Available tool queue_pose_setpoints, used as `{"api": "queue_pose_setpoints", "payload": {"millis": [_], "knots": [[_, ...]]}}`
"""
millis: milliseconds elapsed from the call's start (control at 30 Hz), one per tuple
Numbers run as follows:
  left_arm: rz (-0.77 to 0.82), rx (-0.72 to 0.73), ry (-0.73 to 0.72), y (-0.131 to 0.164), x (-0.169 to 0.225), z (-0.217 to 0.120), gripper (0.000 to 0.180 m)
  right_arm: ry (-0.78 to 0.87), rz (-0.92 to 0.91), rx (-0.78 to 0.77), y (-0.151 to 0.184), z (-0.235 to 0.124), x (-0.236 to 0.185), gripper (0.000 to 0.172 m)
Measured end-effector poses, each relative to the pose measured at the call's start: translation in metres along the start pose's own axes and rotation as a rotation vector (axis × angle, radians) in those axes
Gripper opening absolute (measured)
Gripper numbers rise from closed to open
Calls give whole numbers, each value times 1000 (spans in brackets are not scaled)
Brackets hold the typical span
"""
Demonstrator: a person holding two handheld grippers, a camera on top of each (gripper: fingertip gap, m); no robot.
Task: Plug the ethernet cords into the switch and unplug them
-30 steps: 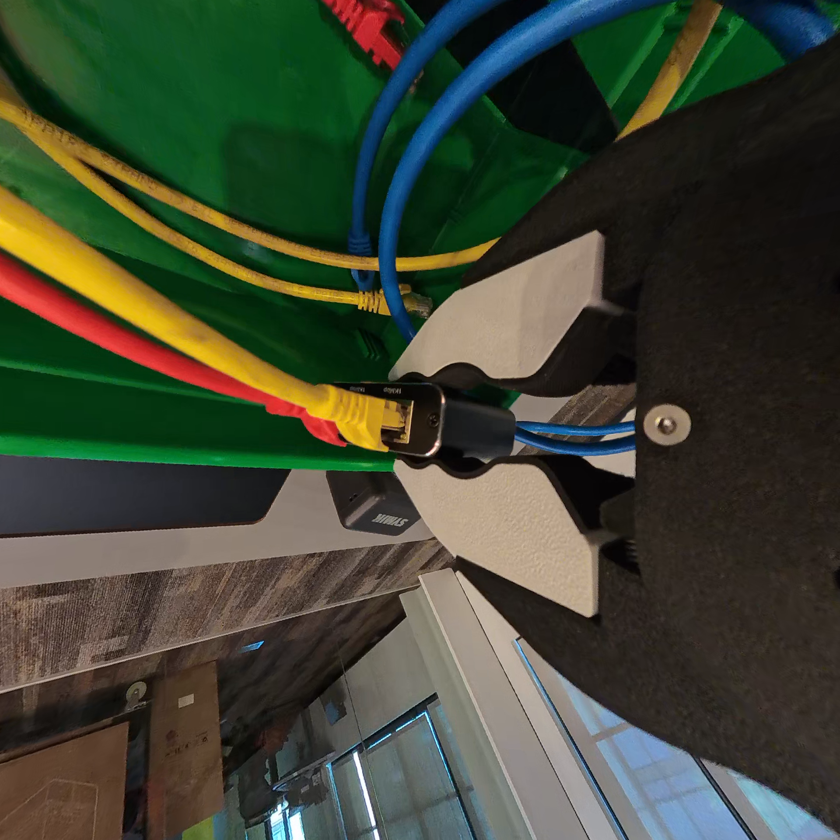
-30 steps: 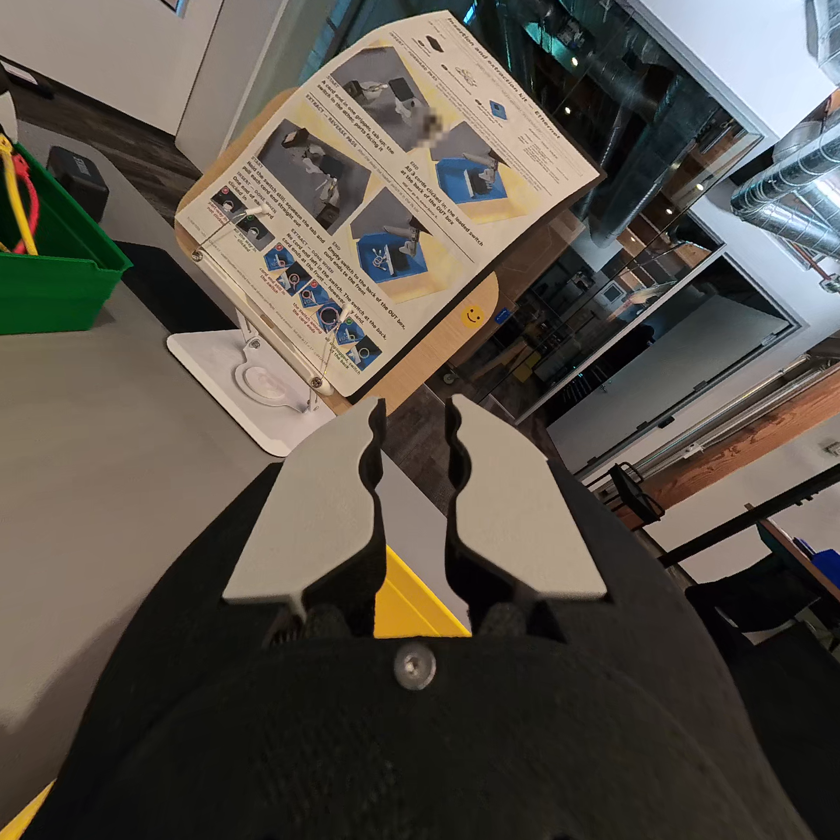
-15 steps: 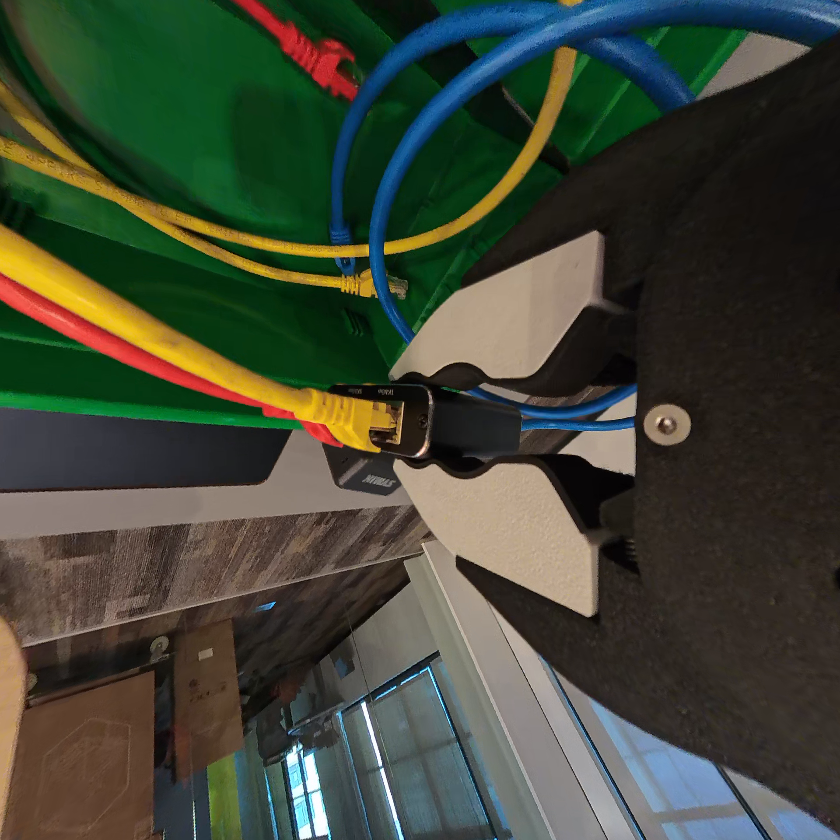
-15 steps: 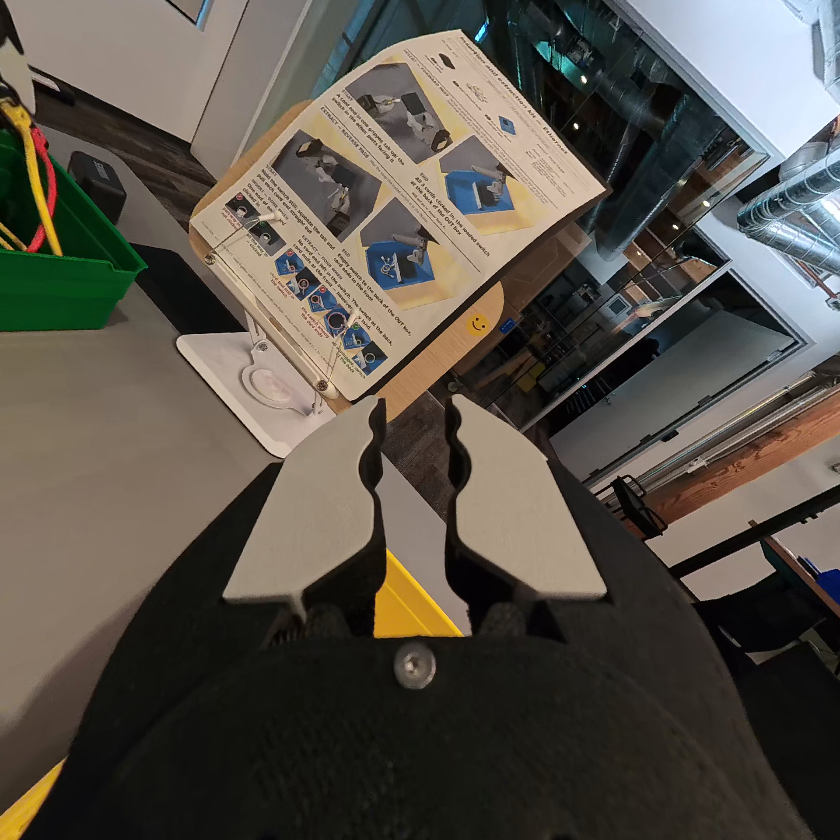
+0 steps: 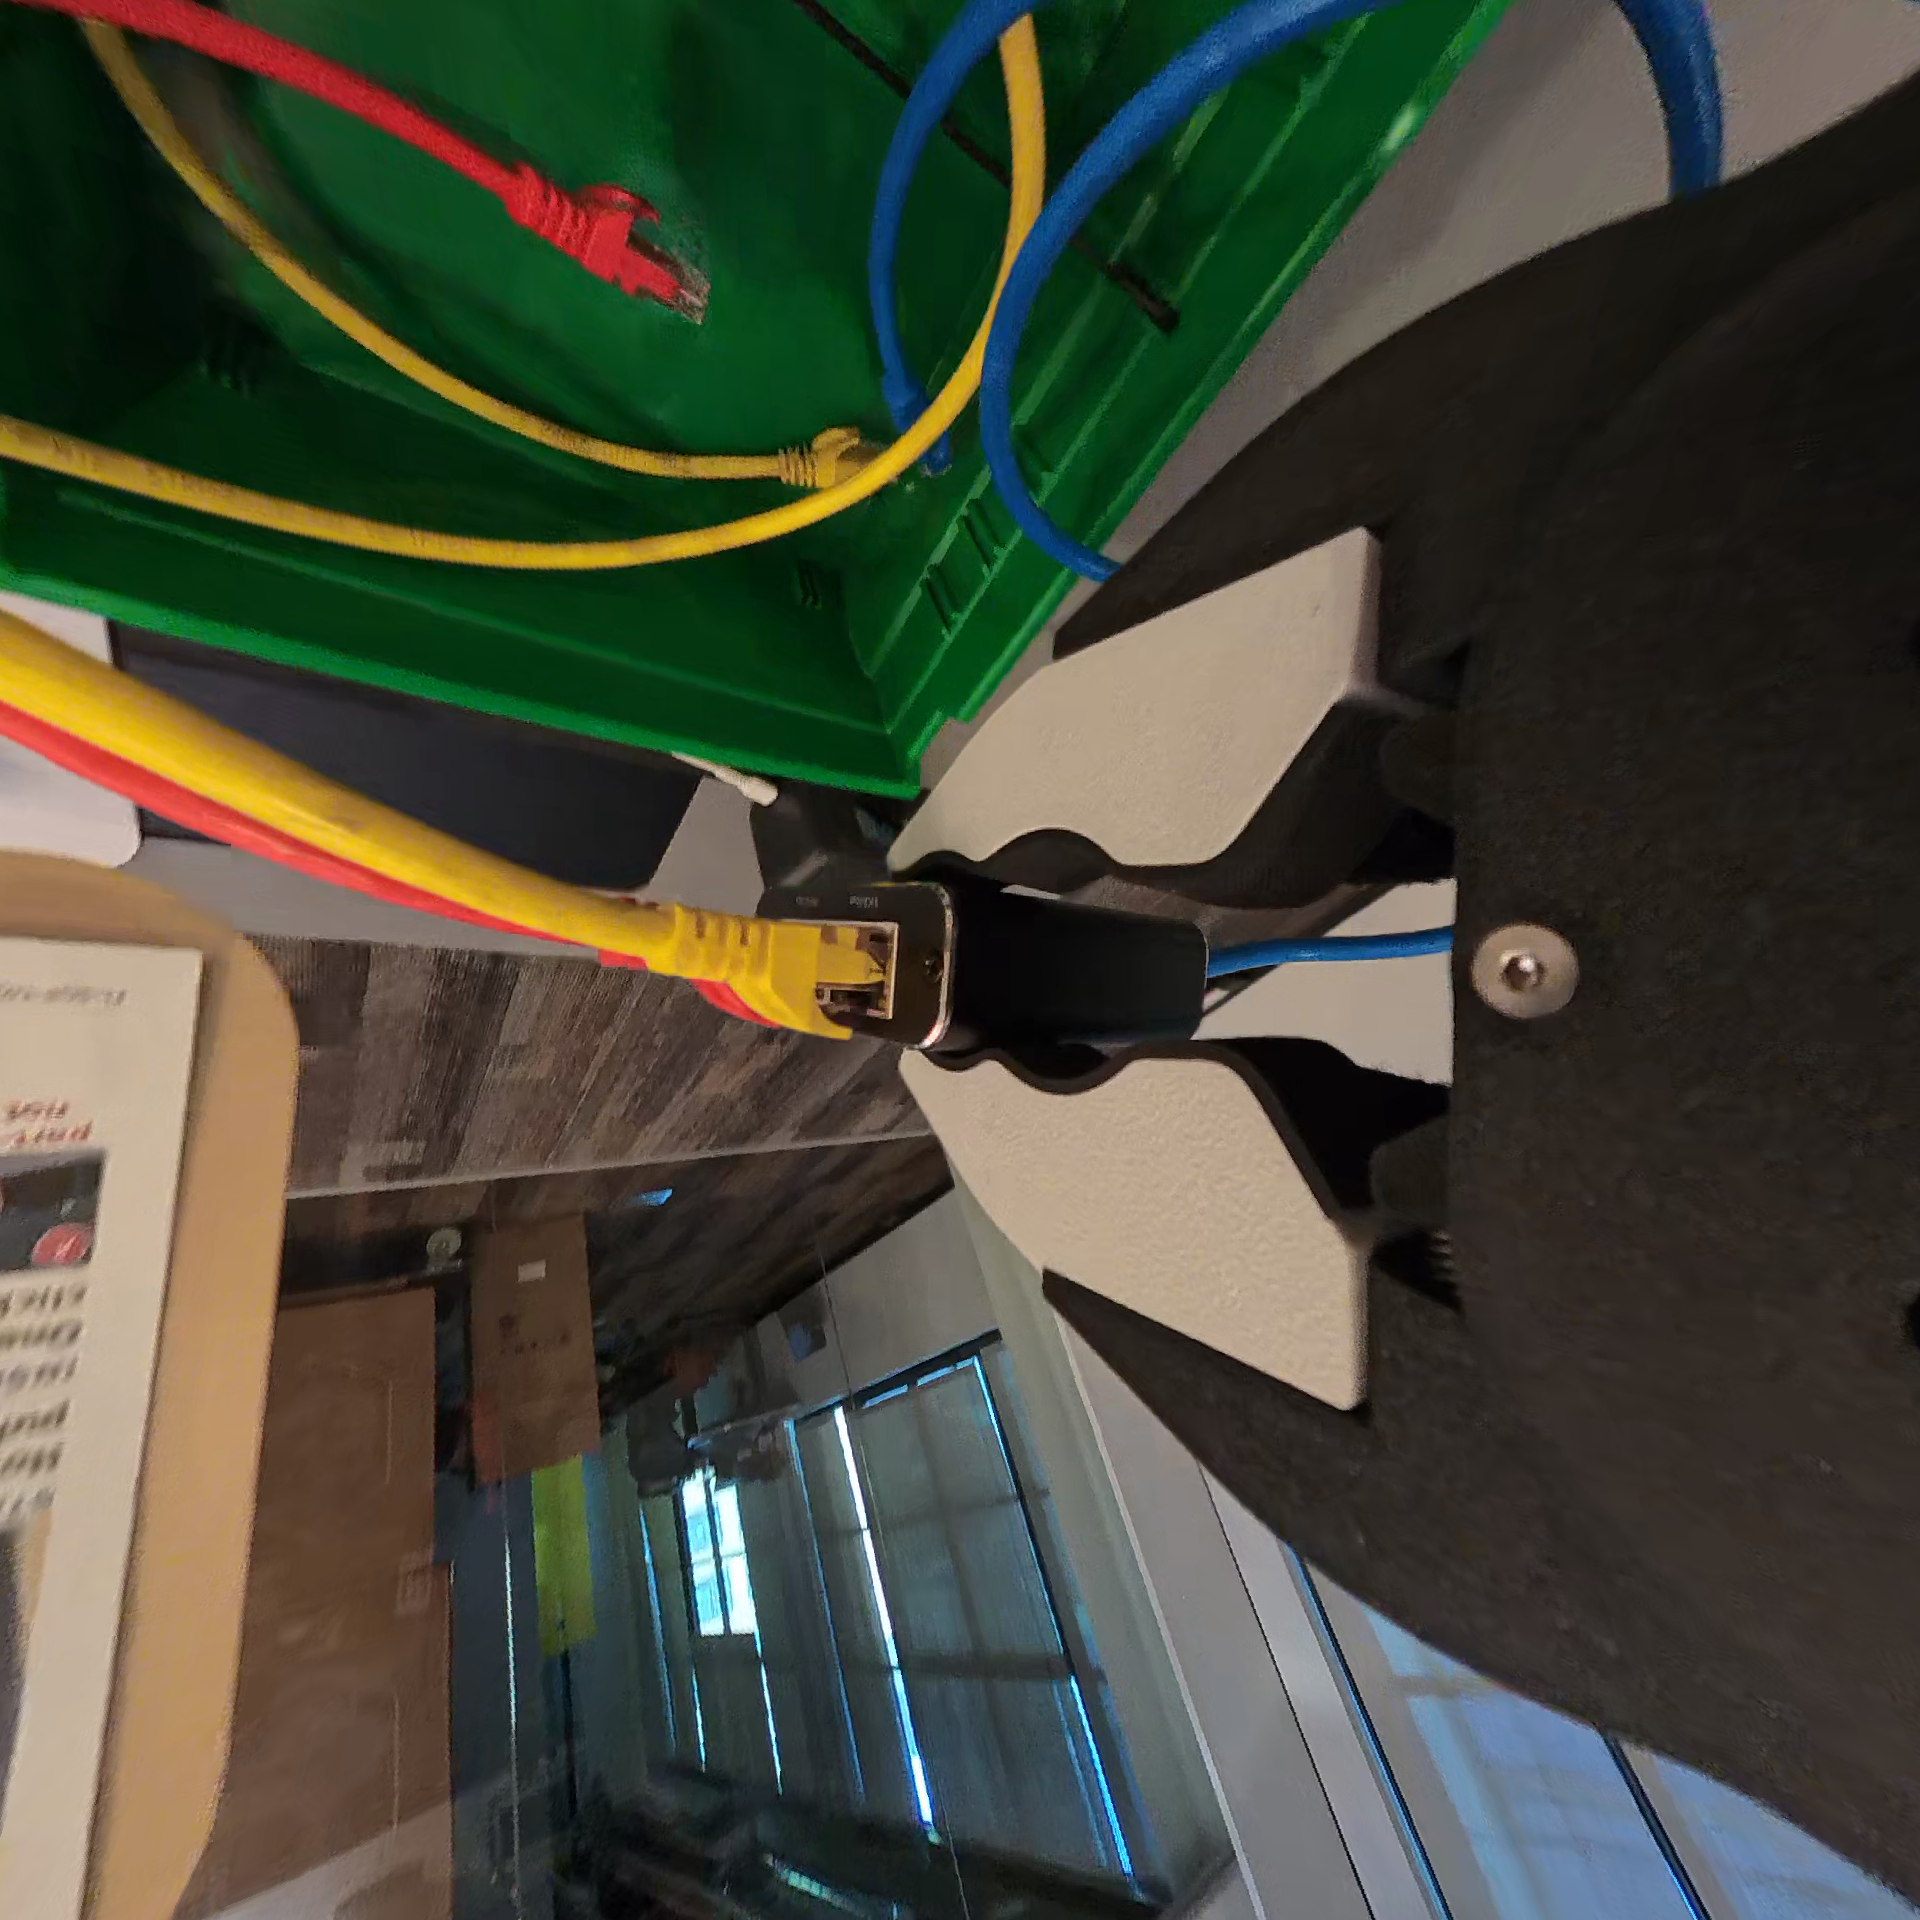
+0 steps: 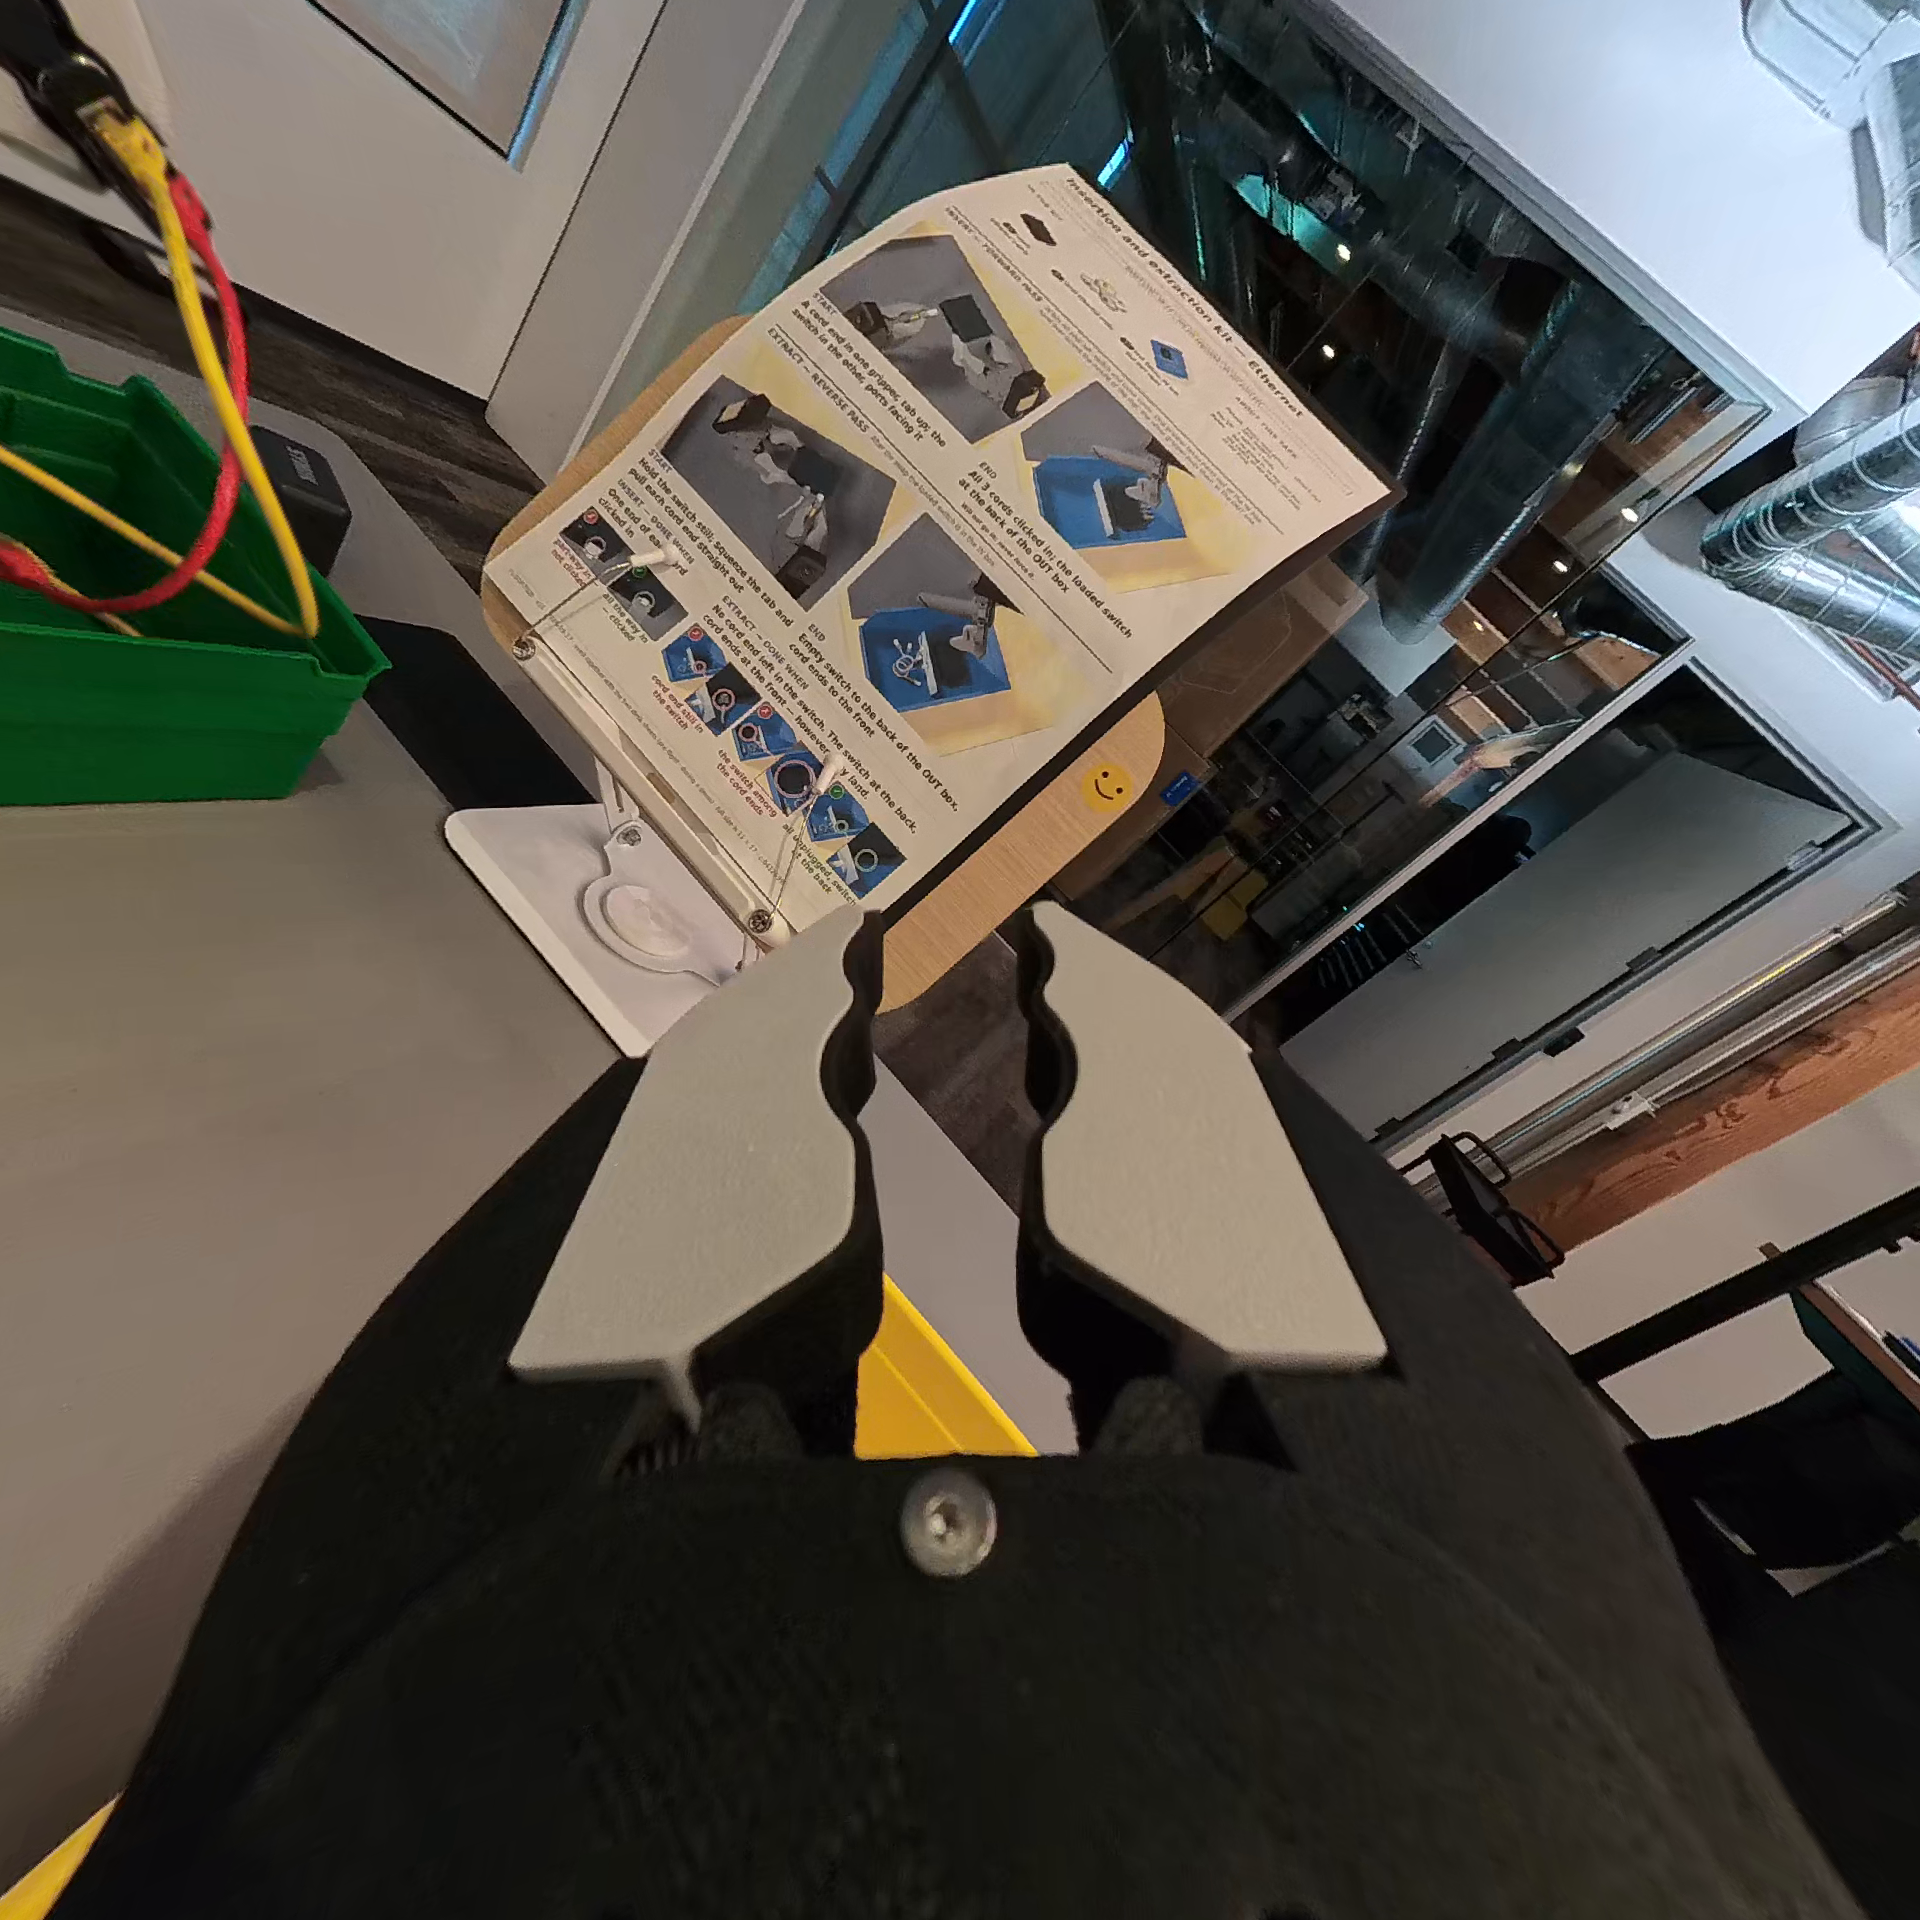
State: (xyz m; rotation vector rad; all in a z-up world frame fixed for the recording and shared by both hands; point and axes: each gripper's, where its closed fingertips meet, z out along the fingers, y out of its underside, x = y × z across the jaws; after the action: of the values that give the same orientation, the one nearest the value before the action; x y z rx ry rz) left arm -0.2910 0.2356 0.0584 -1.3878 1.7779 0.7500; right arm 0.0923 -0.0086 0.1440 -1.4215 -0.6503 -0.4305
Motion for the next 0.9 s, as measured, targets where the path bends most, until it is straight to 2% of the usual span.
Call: {"api": "queue_pose_setpoints", "payload": {"millis": [267, 433, 733, 900], "knots": [[50, 7, -127, -19, -46, -51, 24, 0, 18, 31, -5, -6, 3, 25], [65, -11, -226, -32, -97, -93, 25, -5, 32, 59, -10, -10, 5, 25], [124, -44, -421, -87, -205, -207, 25, -4, 59, 82, -11, -20, 12, 25], [128, -50, -494, -121, -247, -265, 25, 5, 85, 98, -9, -29, 20, 25]]}}
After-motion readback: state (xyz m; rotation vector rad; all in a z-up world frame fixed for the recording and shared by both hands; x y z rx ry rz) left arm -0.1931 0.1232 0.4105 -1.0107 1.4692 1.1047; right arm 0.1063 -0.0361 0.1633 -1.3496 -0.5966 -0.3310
